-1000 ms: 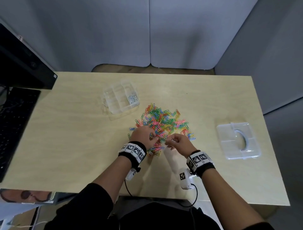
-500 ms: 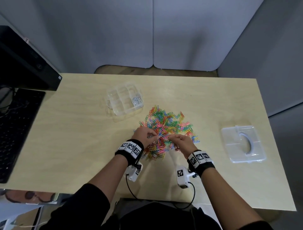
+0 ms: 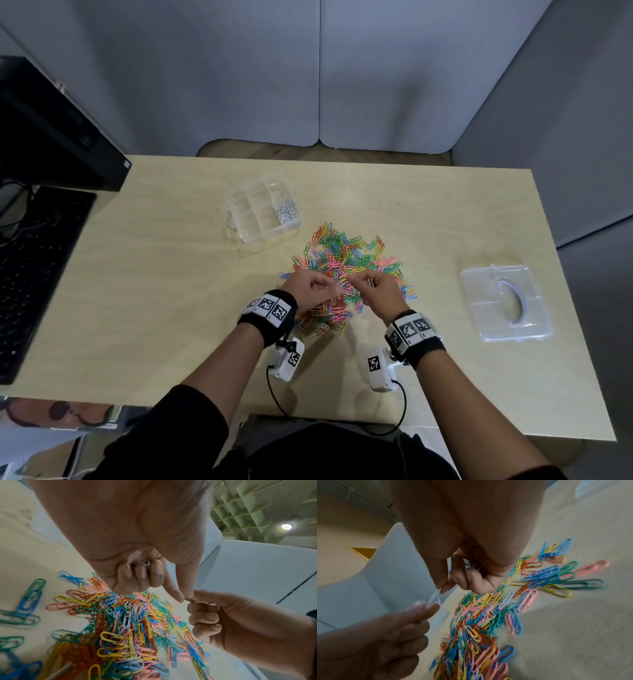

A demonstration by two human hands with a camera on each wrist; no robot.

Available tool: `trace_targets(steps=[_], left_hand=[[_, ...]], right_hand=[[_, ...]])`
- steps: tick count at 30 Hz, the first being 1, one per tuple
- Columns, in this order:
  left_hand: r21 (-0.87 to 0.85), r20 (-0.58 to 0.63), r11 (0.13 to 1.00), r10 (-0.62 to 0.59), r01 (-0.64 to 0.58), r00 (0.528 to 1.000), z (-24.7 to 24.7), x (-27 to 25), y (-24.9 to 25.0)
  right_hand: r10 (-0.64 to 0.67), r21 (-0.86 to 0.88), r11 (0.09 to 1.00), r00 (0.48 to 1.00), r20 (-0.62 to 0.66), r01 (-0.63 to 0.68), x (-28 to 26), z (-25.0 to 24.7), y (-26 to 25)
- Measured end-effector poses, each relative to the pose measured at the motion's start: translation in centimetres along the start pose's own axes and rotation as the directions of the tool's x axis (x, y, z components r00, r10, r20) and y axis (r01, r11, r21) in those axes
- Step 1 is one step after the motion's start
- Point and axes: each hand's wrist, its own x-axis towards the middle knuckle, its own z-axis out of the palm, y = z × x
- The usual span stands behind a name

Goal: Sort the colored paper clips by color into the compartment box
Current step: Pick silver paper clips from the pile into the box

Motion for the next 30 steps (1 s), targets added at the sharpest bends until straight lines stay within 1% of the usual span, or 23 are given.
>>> trace_targets(steps=[2,4,6,7,8,9,10,11,12,13,14,15,16,17,18,19,20,21,22,26,29,30], left_hand=[[-0.013,0.012,1.000,0.007,-0.007,1.000,0.2,-0.1,0.0],[-0.021,-0.008,1.000,0.006,-0.006,1.000,0.5,0.0,0.0],[-0.011,-0.078,1.000,-0.005,0.004,0.997,0.5,0.2,0.0],[0.003,-0.123,1.000,-0.015,0.015,0.992,0.4,0.3,0.0],[0.028,-0.163,0.999,-0.014,0.019,0.987,0.3,0.4,0.0],[0.060,-0.193,0.998,-0.002,0.013,0.981,0.3,0.5,-0.3],[0.111,-0.194,0.994,0.010,0.012,0.981,0.2,0.6,-0.5],[0.170,-0.168,0.985,0.020,0.009,0.986,0.2,0.6,-0.6],[0.234,-0.118,0.972,0.012,0.017,0.993,0.3,0.5,-0.5],[0.297,-0.067,0.955,-0.007,0.026,0.998,0.4,0.5,-0.5],[0.356,-0.027,0.934,-0.033,0.040,0.999,0.4,0.4,-0.5],[0.409,-0.009,0.911,-0.055,0.054,0.998,0.5,0.4,-0.7],[0.456,-0.006,0.887,-0.075,0.070,0.997,0.5,0.3,-0.8],[0.491,-0.012,0.867,-0.092,0.086,0.996,0.6,0.3,-0.9],[0.513,-0.022,0.852,-0.109,0.105,0.994,0.7,0.2,-1.0],[0.528,-0.040,0.841,-0.116,0.119,0.992,0.8,0.2,-1.2],[0.533,-0.058,0.835,-0.122,0.134,0.991,0.9,0.1,-1.3],[0.535,-0.077,0.832,-0.122,0.144,0.990,1.0,0.1,-1.4],[0.535,-0.094,0.831,-0.124,0.155,0.988,1.0,0.1,-1.3],[0.480,-0.148,0.859,-0.120,0.178,0.982,0.5,-0.2,-1.5],[0.396,-0.259,0.900,-0.082,0.183,0.962,-0.5,-0.8,-2.1],[0.387,-0.259,0.908,-0.060,0.160,0.964,-0.7,-1.0,-2.3]], right_hand=[[0.031,0.052,0.998,0.999,-0.011,-0.030,0.1,-0.1,-0.1],[0.057,0.093,0.994,0.998,-0.011,-0.056,0.3,-0.2,-0.2],[0.100,0.147,0.984,0.995,-0.007,-0.098,0.3,-0.2,-0.5],[0.128,0.212,0.969,0.992,0.009,-0.127,0.3,-0.3,-0.6],[0.168,0.327,0.929,0.985,0.047,-0.174,0.2,-0.4,-0.8],[0.210,0.476,0.847,0.972,0.108,-0.236,0.1,-0.6,-0.8],[0.229,0.609,0.737,0.956,0.185,-0.294,-0.2,-0.9,-0.9],[0.228,0.691,0.639,0.942,0.247,-0.336,-0.3,-1.1,-0.8],[0.225,0.724,0.588,0.932,0.283,-0.361,-0.5,-1.4,-0.7],[0.229,0.721,0.579,0.925,0.304,-0.380,-0.6,-1.6,-0.6],[0.249,0.693,0.602,0.918,0.310,-0.397,-0.6,-1.7,-0.4],[0.283,0.644,0.649,0.914,0.290,-0.405,-0.5,-1.8,-0.1],[0.310,0.567,0.722,0.918,0.247,-0.396,-0.5,-1.9,0.1],[0.319,0.443,0.818,0.930,0.180,-0.366,-0.3,-2.1,0.6],[0.293,0.257,0.915,0.950,0.105,-0.311,-0.1,-2.3,1.2],[0.238,0.033,0.970,0.970,0.041,-0.239,0.1,-2.6,1.8],[0.165,-0.167,0.972,0.986,0.001,-0.162,0.2,-2.9,2.4],[0.107,-0.311,0.944,0.994,-0.014,-0.106,0.3,-3.0,2.8],[0.072,-0.398,0.915,0.997,-0.020,-0.074,0.4,-3.0,3.1],[-0.020,-0.549,0.836,0.999,-0.027,0.001,0.8,-2.5,3.3],[-0.024,-0.596,0.803,0.999,-0.022,0.006,1.3,-2.5,3.3],[-0.022,-0.594,0.804,0.999,-0.024,0.004,1.4,-2.6,3.3]])
